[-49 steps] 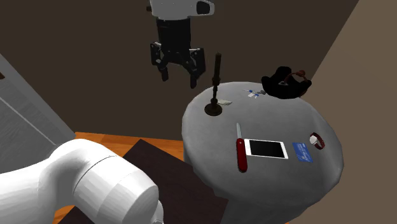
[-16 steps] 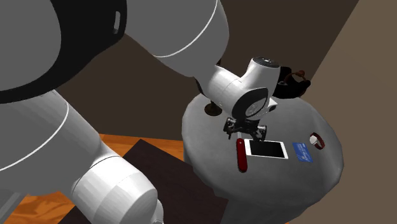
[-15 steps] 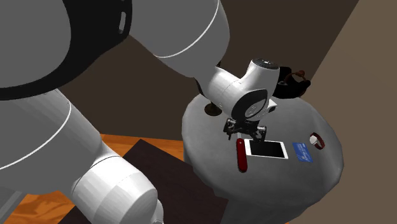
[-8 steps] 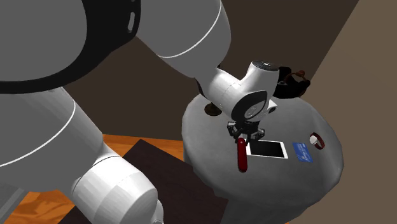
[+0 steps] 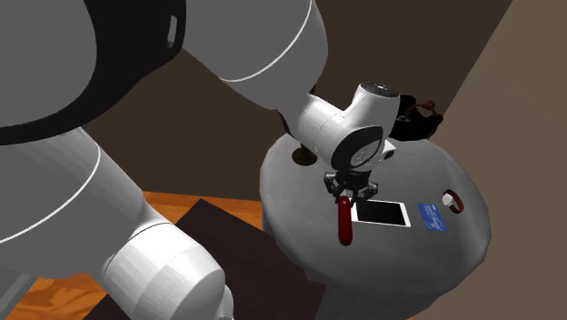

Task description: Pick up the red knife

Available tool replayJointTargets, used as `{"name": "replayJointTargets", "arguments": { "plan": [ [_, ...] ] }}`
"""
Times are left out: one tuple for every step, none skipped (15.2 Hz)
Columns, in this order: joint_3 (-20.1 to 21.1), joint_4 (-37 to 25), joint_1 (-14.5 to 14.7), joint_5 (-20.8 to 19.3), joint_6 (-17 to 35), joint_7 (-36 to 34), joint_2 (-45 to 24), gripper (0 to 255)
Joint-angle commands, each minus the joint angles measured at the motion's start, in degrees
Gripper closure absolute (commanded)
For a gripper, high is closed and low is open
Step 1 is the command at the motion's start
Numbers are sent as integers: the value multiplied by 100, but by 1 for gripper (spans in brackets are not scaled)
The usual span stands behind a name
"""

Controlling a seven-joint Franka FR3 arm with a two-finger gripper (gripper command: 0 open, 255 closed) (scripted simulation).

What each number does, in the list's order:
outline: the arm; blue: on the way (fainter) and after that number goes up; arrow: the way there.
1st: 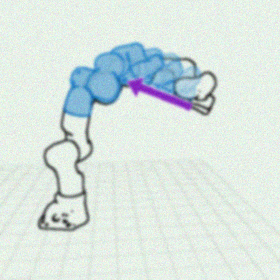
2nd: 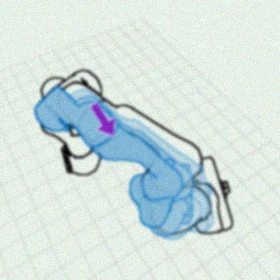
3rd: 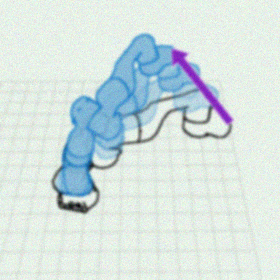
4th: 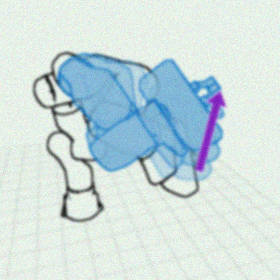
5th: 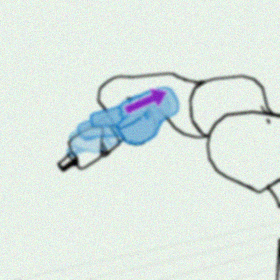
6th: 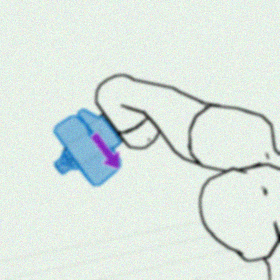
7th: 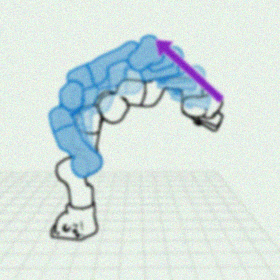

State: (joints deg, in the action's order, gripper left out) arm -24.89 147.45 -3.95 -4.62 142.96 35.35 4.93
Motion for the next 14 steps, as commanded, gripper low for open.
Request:
{"name": "replayJointTargets", "arguments": {
  "plan": [
    [9,-26,-17,-84,-176,-54,146,255],
    [17,-48,-25,-120,-267,-81,220,255],
    [26,-71,-32,-153,-358,-106,291,255],
    [36,-95,-39,-184,-448,-129,361,255],
    [46,-121,-46,-212,-539,-150,430,255],
    [57,-148,-53,-238,-629,-170,496,255],
    [67,-176,-59,-262,-720,-188,561,255],
    [78,-206,-65,-283,-810,-205,624,255],
    [91,-237,-71,-303,-899,-221,685,255],
    [102,-270,-76,-321,-989,-236,745,255],
    [114,-303,-81,-338,-1078,-250,803,255],
    [126,-338,-86,-353,-1167,-263,859,255],
    [128,-343,-87,-355,-1180,-264,867,255],
    [128,-343,-87,-355,-1180,-265,868,255]
  ]
}}
